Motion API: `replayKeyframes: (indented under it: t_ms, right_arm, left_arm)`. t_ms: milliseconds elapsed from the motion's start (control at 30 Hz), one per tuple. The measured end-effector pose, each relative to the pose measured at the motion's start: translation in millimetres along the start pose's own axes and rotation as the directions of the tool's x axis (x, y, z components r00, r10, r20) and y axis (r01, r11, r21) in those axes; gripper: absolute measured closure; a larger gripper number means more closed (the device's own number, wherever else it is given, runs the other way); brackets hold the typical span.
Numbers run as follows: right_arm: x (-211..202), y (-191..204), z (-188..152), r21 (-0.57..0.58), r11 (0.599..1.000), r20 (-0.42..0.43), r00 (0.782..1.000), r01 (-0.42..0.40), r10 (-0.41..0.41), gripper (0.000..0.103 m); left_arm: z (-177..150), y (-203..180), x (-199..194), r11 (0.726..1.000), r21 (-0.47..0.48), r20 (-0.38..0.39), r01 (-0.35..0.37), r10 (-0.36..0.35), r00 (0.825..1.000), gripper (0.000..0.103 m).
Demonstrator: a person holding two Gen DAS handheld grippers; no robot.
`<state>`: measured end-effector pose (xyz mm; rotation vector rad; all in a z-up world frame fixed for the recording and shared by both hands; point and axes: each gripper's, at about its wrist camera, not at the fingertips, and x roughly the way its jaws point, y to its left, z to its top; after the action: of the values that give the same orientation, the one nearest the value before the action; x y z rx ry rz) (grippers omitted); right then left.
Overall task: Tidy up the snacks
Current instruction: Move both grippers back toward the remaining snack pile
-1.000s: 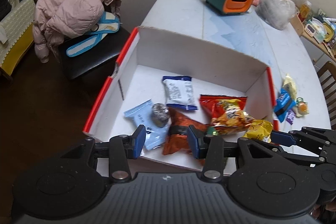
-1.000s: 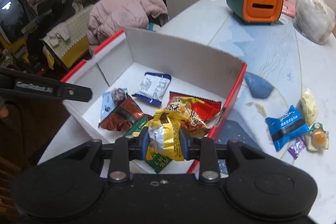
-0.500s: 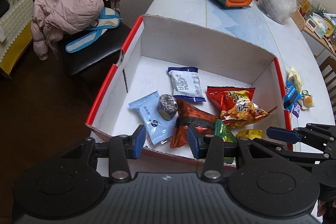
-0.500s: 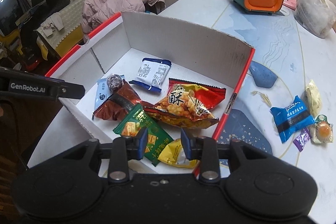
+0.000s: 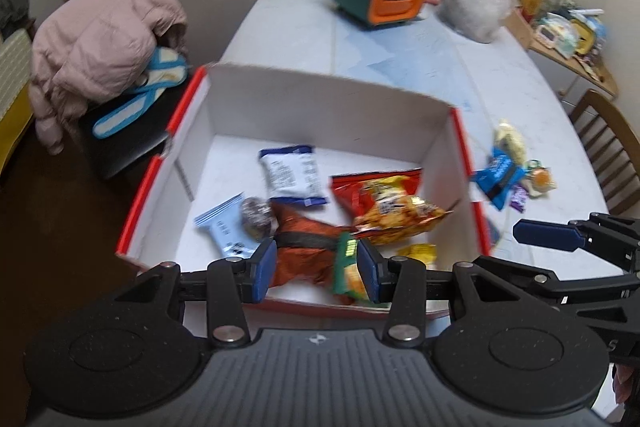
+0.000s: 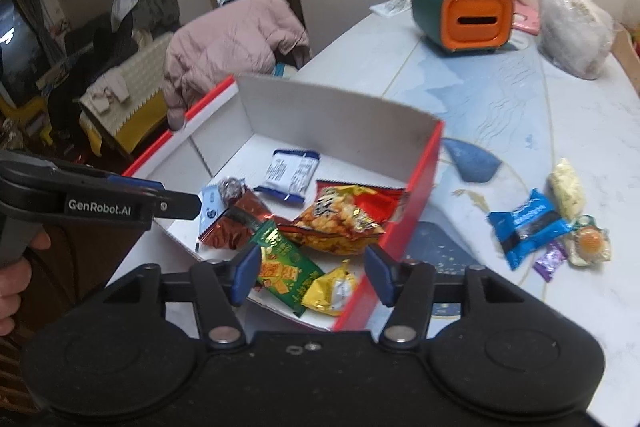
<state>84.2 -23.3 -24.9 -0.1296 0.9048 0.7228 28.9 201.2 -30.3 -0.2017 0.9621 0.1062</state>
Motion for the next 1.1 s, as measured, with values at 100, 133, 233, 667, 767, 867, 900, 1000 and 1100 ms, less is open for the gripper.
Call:
replayKeyframes:
  t_ms: [100,133,233,667,767,867,900,1000,1100]
  right_arm:
    - [-15,-11,-3,0.025,1.0,0.029,0.999,0.015,-0.015,0.04]
    - [-20,-16,-4,0.032,0.999,0.038,0.999,0.019,-0.02,0.039]
    - [-33,-29,-7,0.056,0.998,0.058,0.998,0.03,-0.034,0.037]
    - [-87,-96,-34,0.125,0.987,0.13,0.985,0.097,-0.113,0.019]
    - [-96,-113,-41,0.139,0.985,0.136,0.984,0.097,-0.116,0.013]
    - [-103,-128,-48,0.14,0.984,0.144,0.981,0.108,-0.128,0.007]
    - [-107,-133,-50,0.141,0.984,0.147,0.98,0.113,-0.133,0.006]
    - [-114,-151,-56,0.147,0.982,0.154,0.978,0.117,-0.14,0.004]
    - [-120,-169,-60,0.153,0.981,0.151,0.978,0.123,-0.146,0.003]
  left_arm:
    - [1,-17,-5,0.999,0.033,0.018,0.02,-0.021,1.0,0.056]
    - [2,-23,-5,0.999,0.042,0.022,0.028,-0.029,0.999,0.055]
    - [4,-41,-7,0.997,0.065,0.03,0.051,-0.053,0.998,0.055]
    - [9,-123,-3,0.978,0.14,0.055,0.152,-0.161,0.985,0.038]
    - [10,-142,2,0.974,0.148,0.052,0.173,-0.183,0.982,0.033]
    - [11,-159,9,0.972,0.143,0.045,0.188,-0.196,0.98,0.031]
    - [11,-164,12,0.971,0.141,0.041,0.193,-0.2,0.979,0.031]
    - [10,-181,22,0.971,0.135,0.037,0.198,-0.205,0.978,0.03]
    - [7,-201,33,0.972,0.137,0.04,0.19,-0.197,0.98,0.03]
